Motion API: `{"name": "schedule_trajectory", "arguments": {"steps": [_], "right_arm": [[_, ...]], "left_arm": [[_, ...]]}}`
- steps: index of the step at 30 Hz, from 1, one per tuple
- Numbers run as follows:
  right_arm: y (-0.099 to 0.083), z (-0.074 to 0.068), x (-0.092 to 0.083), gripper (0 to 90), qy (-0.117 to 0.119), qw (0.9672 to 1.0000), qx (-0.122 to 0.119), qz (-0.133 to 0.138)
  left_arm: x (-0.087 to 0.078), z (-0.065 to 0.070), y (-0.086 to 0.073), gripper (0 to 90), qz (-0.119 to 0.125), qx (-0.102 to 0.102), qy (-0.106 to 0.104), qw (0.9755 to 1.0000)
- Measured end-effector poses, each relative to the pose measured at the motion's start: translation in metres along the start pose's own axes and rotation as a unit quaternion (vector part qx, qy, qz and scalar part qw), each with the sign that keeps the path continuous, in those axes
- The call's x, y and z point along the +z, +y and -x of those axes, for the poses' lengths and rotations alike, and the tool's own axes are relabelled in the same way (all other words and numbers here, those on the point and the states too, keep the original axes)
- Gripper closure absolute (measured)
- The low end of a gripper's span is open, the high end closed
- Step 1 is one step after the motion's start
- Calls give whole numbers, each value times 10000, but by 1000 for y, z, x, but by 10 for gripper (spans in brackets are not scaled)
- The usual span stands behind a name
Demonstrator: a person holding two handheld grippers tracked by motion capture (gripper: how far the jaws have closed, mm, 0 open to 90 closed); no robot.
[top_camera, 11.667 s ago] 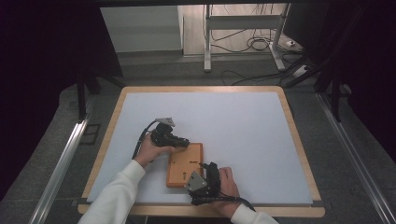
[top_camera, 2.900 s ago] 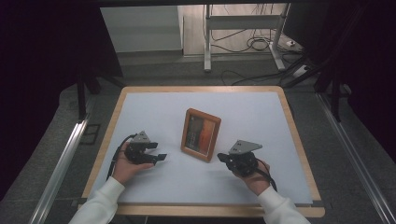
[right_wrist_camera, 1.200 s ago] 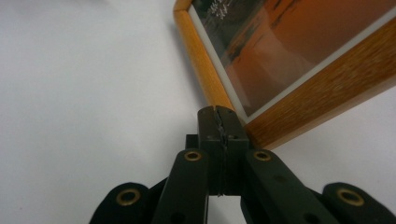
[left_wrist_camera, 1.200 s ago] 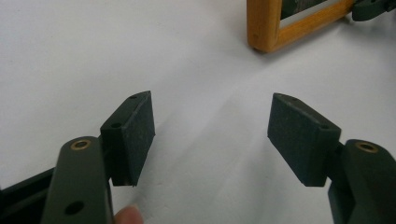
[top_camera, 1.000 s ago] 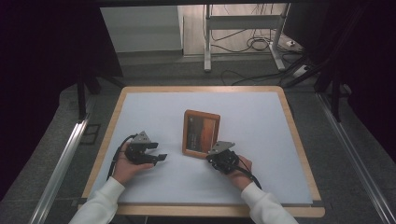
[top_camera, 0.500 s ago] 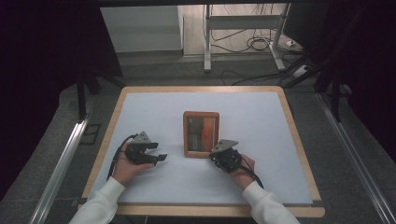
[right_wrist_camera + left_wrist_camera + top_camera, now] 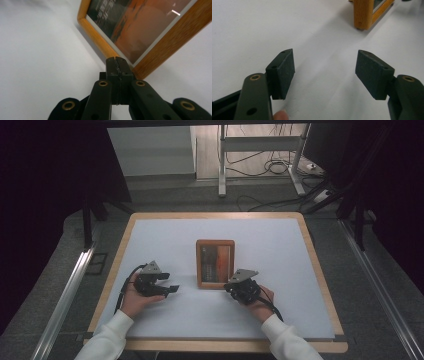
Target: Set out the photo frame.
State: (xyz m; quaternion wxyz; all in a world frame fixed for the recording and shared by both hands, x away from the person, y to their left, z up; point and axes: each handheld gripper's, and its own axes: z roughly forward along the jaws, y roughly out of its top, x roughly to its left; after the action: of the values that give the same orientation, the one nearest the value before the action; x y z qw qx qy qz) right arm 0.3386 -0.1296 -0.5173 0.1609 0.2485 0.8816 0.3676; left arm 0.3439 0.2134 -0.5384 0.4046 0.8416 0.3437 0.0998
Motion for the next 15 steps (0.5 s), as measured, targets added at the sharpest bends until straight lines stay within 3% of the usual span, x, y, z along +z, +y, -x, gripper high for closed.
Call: {"name": "schedule_trajectory", "arguments": {"steps": [11,15], "right_arm": [[-5,16,-25,890,47,9992,186,337],[-11,23,-36,864,10,9983,379,446]], "left_arm": [[-7,4,-4,315,54,-50,132,9999],[-12,7,-5,316,92,-57,177,9998]]}}
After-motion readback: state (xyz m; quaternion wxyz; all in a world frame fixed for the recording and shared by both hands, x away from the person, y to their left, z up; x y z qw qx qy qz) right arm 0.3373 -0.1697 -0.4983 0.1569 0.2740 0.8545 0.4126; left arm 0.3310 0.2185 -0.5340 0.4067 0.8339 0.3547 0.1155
